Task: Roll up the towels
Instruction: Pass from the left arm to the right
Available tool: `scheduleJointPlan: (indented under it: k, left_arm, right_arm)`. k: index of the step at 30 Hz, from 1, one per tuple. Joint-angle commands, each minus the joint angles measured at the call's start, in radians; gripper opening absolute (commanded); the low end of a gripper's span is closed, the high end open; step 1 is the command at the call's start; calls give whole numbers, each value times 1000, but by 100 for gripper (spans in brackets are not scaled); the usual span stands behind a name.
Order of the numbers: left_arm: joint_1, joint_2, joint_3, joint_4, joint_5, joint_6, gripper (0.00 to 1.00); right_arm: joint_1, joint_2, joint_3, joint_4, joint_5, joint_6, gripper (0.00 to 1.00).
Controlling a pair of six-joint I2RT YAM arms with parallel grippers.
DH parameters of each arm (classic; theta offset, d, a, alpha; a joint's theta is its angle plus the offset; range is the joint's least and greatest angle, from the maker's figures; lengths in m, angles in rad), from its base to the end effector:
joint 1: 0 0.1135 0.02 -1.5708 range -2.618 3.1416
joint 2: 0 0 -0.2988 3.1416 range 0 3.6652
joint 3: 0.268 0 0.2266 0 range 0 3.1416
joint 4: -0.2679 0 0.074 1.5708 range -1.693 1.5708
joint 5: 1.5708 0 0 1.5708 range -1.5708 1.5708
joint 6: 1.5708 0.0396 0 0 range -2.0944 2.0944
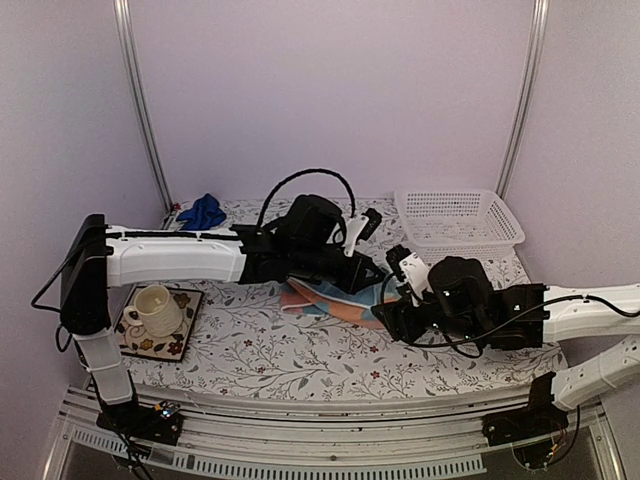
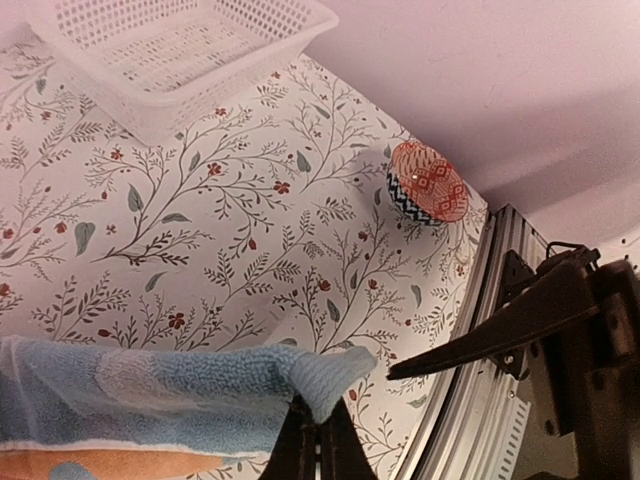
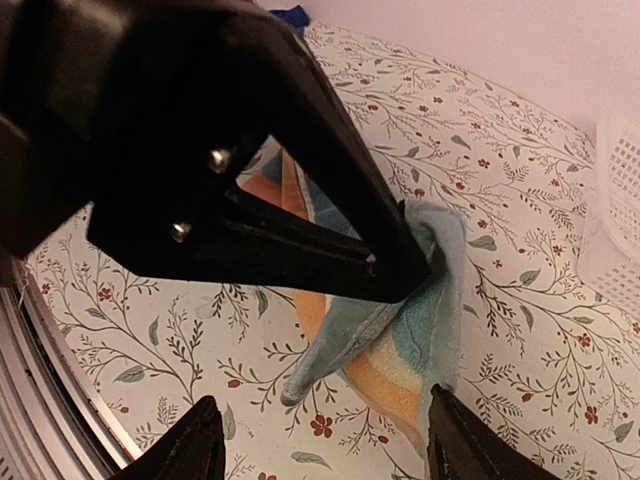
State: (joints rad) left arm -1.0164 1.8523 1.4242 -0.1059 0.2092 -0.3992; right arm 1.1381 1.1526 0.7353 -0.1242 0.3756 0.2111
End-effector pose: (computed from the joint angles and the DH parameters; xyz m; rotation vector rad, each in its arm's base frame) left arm 0.2161 -0.3646 0.3070 0.8210 2.1266 -1.0256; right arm 0.1045 0.1916 0.2957 -0.7324 1.9671 0.4275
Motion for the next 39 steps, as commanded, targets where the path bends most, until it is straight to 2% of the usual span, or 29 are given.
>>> scheduleJointPlan:
  k: [1, 10, 16, 23, 27, 32, 33, 36, 38, 39]
  left_arm:
    - [20, 22, 25, 62, 2, -41, 0]
    - [20, 36, 16, 80, 3, -54, 0]
    - [21, 42, 22, 82, -2, -56, 0]
    - [22, 46, 27, 70, -17, -46, 0]
    - [24, 45, 26, 68, -20, -44, 0]
    - [25, 8, 12, 66, -28, -28, 2]
    - [26, -8, 5, 64, -34, -21, 13]
    - [34, -86, -50, 55, -83, 9, 65]
    - [46, -155, -105, 49, -136, 33, 85]
    - [55, -193, -137, 48, -158, 43, 92]
  right_arm:
    - [5, 70, 39, -9, 76, 123, 69]
    - [4, 136, 29, 84, 108, 176, 65]
    - [5, 205, 62, 99, 106, 168, 58]
    - [4, 250, 95, 108, 136, 163, 32]
    - [3, 265, 118, 91, 144, 154, 4]
    - [-10, 206, 126, 66, 147, 148, 2]
    - [-20, 182, 122, 68, 132, 146, 2]
    - [-60, 108, 118, 67, 74, 134, 2]
    - [-89, 60, 129, 55, 52, 124, 2]
    - [-104, 37, 140, 40, 48, 117, 2]
